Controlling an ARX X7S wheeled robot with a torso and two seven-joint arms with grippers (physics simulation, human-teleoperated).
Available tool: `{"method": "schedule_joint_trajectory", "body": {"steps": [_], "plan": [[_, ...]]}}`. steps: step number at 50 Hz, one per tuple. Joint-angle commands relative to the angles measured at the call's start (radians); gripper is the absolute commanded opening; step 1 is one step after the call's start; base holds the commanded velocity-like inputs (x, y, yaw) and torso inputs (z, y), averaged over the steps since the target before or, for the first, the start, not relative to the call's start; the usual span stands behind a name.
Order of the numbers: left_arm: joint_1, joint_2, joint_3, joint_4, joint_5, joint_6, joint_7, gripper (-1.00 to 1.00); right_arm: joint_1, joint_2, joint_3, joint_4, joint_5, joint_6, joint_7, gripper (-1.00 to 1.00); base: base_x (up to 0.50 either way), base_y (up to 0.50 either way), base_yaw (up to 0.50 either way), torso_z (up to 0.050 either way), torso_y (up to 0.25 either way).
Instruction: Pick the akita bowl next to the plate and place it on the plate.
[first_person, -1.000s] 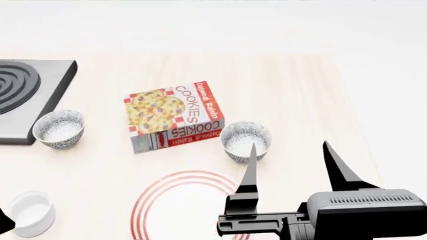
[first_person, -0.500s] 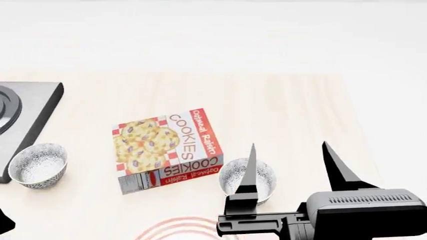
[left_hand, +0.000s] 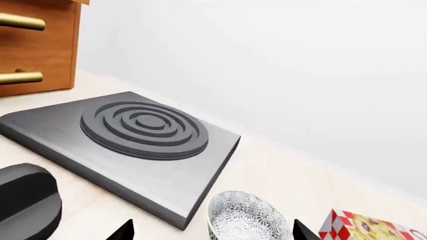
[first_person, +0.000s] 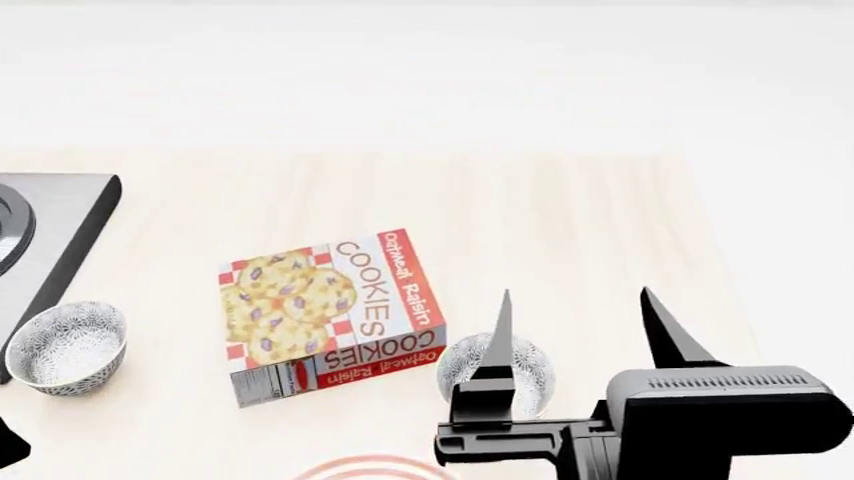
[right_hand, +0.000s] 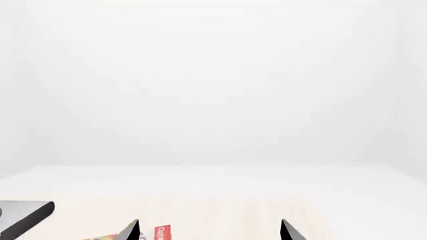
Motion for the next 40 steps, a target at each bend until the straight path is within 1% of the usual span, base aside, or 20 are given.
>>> {"method": "schedule_joint_trajectory", "body": {"steps": [1, 6, 10, 12, 13, 16, 17, 22, 23, 24, 25, 26, 29, 31, 32, 34, 35, 38, 40], "plan": [[-0.001, -0.002, 0.003, -0.004, -0.003, 0.002, -0.004, 1.0, 0.137, 0.007, -0.033, 0.079, 0.027, 0.213, 0.05, 1.0, 0.0, 0.0, 0.0, 0.0, 0.0], [-0.002, -0.004, 0.004, -0.006, -0.005, 0.002, -0.006, 1.0, 0.214, 0.006, -0.048, 0.147, 0.052, 0.298, 0.038, 1.0, 0.0, 0.0, 0.0, 0.0, 0.0], [-0.001, -0.005, 0.005, -0.003, -0.004, 0.001, -0.01, 1.0, 0.288, 0.019, -0.074, 0.211, 0.032, 0.365, 0.055, 1.0, 0.0, 0.0, 0.0, 0.0, 0.0], [-0.003, -0.003, 0.004, -0.009, -0.003, 0.006, -0.012, 1.0, 0.311, 0.025, -0.09, 0.217, 0.023, 0.367, 0.051, 1.0, 0.0, 0.0, 0.0, 0.0, 0.0], [-0.004, -0.003, 0.004, -0.011, -0.003, 0.006, -0.011, 1.0, 0.331, 0.01, -0.064, 0.259, 0.035, 0.363, 0.049, 1.0, 0.0, 0.0, 0.0, 0.0, 0.0], [-0.001, -0.005, 0.004, -0.005, -0.006, 0.005, -0.013, 1.0, 0.365, 0.014, -0.073, 0.296, 0.031, 0.36, 0.035, 1.0, 0.0, 0.0, 0.0, 0.0, 0.0], [-0.001, -0.004, 0.005, -0.008, -0.003, 0.008, -0.012, 1.0, 0.385, 0.002, -0.044, 0.33, 0.051, 0.37, 0.031, 1.0, 0.0, 0.0, 0.0, 0.0, 0.0], [-0.002, -0.006, 0.007, -0.01, -0.004, 0.008, -0.012, 1.0, 0.437, 0.017, -0.088, 0.413, 0.023, 0.365, 0.009, 1.0, 0.0, 0.0, 0.0, 0.0, 0.0], [-0.003, -0.006, 0.007, -0.014, -0.004, 0.011, -0.011, 1.0, 0.447, 0.002, -0.069, 0.438, 0.027, 0.347, 0.011, 1.0, 0.0, 0.0, 0.0, 0.0, 0.0], [-0.003, -0.006, 0.007, -0.014, -0.005, 0.011, -0.011, 1.0, 0.456, -0.012, -0.051, 0.445, 0.03, 0.37, 0.039, 1.0, 0.0, 0.0, 0.0, 0.0, 0.0], [-0.002, -0.007, 0.008, -0.011, -0.006, 0.01, -0.013, 1.0, 0.467, -0.012, -0.053, 0.463, 0.042, 0.394, 0.028, 1.0, 0.0, 0.0, 0.0, 0.0, 0.0], [0.0, -0.007, 0.007, -0.007, -0.007, 0.007, -0.015, 1.0, 0.499, 0.013, -0.115, 0.502, 0.028, 0.444, 0.004, 1.0, 0.0, 0.0, 0.0, 0.0, 0.0], [-0.001, -0.007, 0.008, -0.014, -0.006, 0.013, -0.012, 1.0, 0.511, -0.019, -0.064, 0.545, 0.046, 0.421, 0.014, 1.0, 0.0, 0.0, 0.0, 0.0, 0.0], [-0.001, -0.008, 0.009, -0.013, -0.007, 0.012, -0.013, 1.0, 0.535, -0.014, -0.093, 0.569, 0.034, 0.437, 0.011, 1.0, 0.0, 0.0, 0.0, 0.0, 0.0], [-0.002, -0.008, 0.009, -0.016, -0.007, 0.014, -0.012, 1.0, 0.568, -0.016, -0.098, 0.603, 0.055, 0.517, 0.003, 1.0, 0.0, 0.0, 0.0, 0.0, 0.0], [-0.002, -0.008, 0.01, -0.015, -0.008, 0.014, -0.013, 1.0, 0.58, -0.024, -0.088, 0.629, 0.042, 0.48, 0.011, 1.0, 0.0, 0.0, 0.0, 0.0, 0.0], [-0.002, -0.008, 0.01, -0.017, -0.008, 0.014, -0.012, 1.0, 0.603, -0.018, -0.112, 0.661, 0.028, 0.483, 0.005, 1.0, 0.0, 0.0, 0.0, 0.0, 0.0], [-0.001, -0.01, 0.01, -0.01, -0.01, 0.009, -0.017, 1.0, 0.634, -0.035, -0.077, 0.713, 0.047, 0.495, 0.003, 1.0, 0.0, 0.0, 0.0, 0.0, 0.0], [-0.002, -0.01, 0.011, -0.012, -0.009, 0.012, -0.016, 1.0, 0.669, -0.034, -0.094, 0.763, 0.038, 0.502, -0.006, 1.0, 0.0, 0.0, 0.0, 0.0, 0.0]]}}
